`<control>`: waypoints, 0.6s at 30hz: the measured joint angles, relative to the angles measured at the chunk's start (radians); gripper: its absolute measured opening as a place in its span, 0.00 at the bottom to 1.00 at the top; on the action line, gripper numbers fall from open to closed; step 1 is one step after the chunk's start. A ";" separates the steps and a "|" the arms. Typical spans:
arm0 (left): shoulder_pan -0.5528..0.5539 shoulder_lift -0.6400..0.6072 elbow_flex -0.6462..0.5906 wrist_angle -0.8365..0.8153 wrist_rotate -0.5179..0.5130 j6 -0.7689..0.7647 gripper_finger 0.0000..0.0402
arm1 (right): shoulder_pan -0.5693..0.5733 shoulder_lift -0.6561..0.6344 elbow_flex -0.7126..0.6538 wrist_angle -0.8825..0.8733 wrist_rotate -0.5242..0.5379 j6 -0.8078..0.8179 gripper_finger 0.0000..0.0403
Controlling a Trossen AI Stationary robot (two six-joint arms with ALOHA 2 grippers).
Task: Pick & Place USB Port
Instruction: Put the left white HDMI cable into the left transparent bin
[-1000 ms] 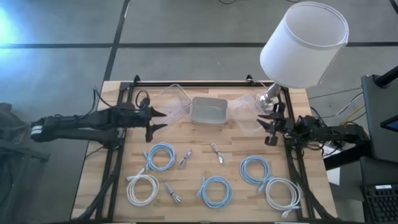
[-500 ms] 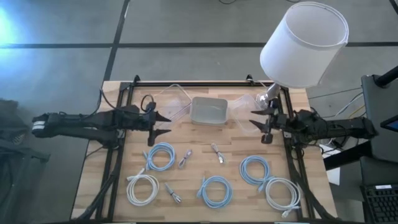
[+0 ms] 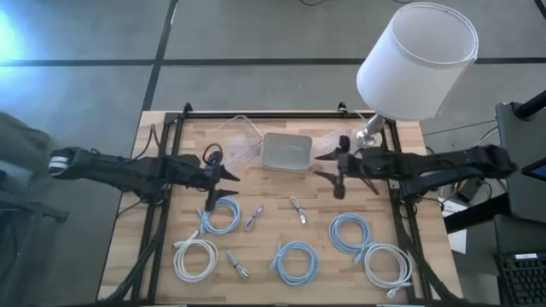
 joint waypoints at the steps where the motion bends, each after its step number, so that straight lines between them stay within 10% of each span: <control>1: -0.006 0.009 0.000 0.000 0.000 -0.001 0.51 | 0.000 0.017 0.010 -0.011 0.000 0.001 0.51; 18: -0.147 0.131 0.105 -0.177 -0.009 -0.223 0.48 | 0.000 0.199 0.094 -0.044 0.000 0.001 0.51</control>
